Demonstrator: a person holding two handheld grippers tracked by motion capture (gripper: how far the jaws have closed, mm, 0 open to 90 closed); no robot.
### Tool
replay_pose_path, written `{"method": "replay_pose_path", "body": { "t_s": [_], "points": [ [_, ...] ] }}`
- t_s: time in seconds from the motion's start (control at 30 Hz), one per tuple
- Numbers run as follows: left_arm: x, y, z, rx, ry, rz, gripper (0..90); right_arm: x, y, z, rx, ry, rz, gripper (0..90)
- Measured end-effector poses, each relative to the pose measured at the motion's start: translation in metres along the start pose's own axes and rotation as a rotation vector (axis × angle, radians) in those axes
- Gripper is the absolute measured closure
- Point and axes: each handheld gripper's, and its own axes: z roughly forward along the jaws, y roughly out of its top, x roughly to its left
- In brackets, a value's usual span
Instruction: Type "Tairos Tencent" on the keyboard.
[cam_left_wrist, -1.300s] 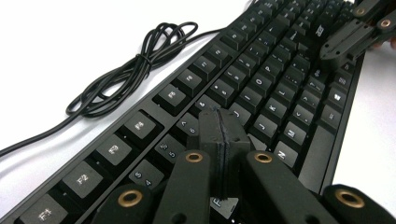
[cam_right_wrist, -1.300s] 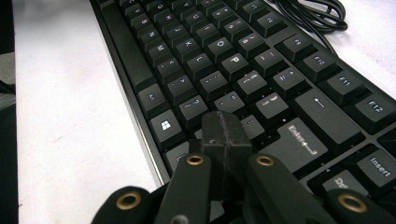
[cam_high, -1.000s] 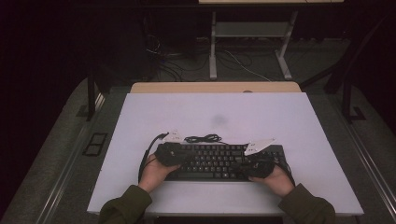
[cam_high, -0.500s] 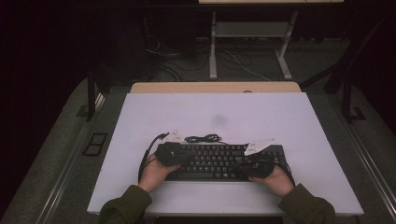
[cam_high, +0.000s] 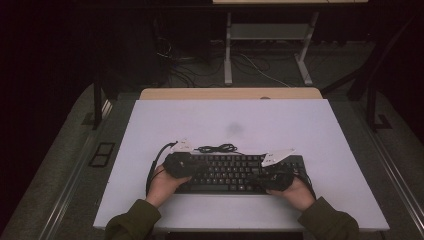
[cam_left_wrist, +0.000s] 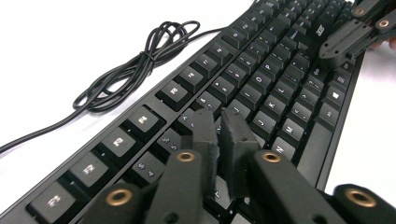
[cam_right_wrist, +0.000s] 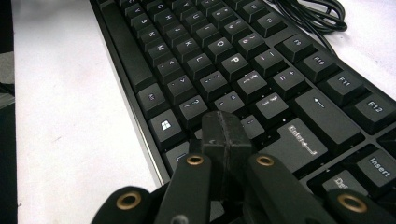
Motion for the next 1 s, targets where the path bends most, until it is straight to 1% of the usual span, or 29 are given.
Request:
{"method": "replay_pose_path", "body": {
  "t_s": [0.13, 0.23, 0.33, 0.4, 0.43, 0.47, 0.5, 0.53, 0.57, 0.63, 0.83, 1.0],
  "points": [
    [0.000, -0.001, -0.005, -0.017, 0.000, 0.002, 75.0, 0.000, 0.000, 0.000, 0.000, 0.000, 0.000, 89.3],
    [0.000, -0.003, -0.010, -0.037, 0.000, 0.000, 67.3, 0.000, 0.000, 0.000, 0.000, 0.000, 0.002, 89.3],
    [0.001, -0.005, -0.013, -0.047, 0.003, 0.002, 56.5, 0.000, 0.000, 0.000, 0.000, 0.000, 0.002, 89.3],
    [0.001, -0.007, -0.015, -0.048, 0.003, 0.005, 46.5, 0.000, 0.000, 0.000, 0.000, 0.000, 0.001, 89.3],
    [0.000, -0.008, -0.016, -0.055, 0.004, 0.003, 46.5, 0.000, 0.000, 0.000, 0.000, 0.000, 0.001, 89.3],
    [-0.001, -0.010, -0.017, -0.062, 0.012, 0.004, 36.0, 0.000, 0.000, 0.000, 0.001, 0.000, 0.001, 89.3],
    [-0.001, -0.010, -0.017, -0.062, 0.012, 0.004, 31.2, 0.000, 0.000, 0.000, 0.001, 0.000, 0.001, 89.3],
    [-0.001, -0.011, -0.019, -0.061, 0.014, 0.008, 31.2, 0.000, 0.000, 0.000, 0.001, 0.000, 0.000, 89.3],
    [-0.001, -0.011, -0.019, -0.064, 0.014, 0.005, 26.1, 0.000, 0.001, 0.000, 0.003, 0.000, -0.003, 89.3],
    [-0.001, -0.013, -0.021, -0.062, 0.019, 0.006, 23.6, 0.000, 0.001, -0.001, -0.002, -0.006, -0.006, 89.3],
    [-0.002, -0.016, -0.023, -0.075, 0.025, -0.001, 20.4, -0.002, 0.003, -0.004, -0.024, -0.007, 0.003, 89.3],
    [-0.001, -0.017, -0.025, -0.087, 0.028, 0.000, 18.3, -0.002, 0.005, -0.007, -0.041, 0.003, 0.009, 89.3]
  ]
}}
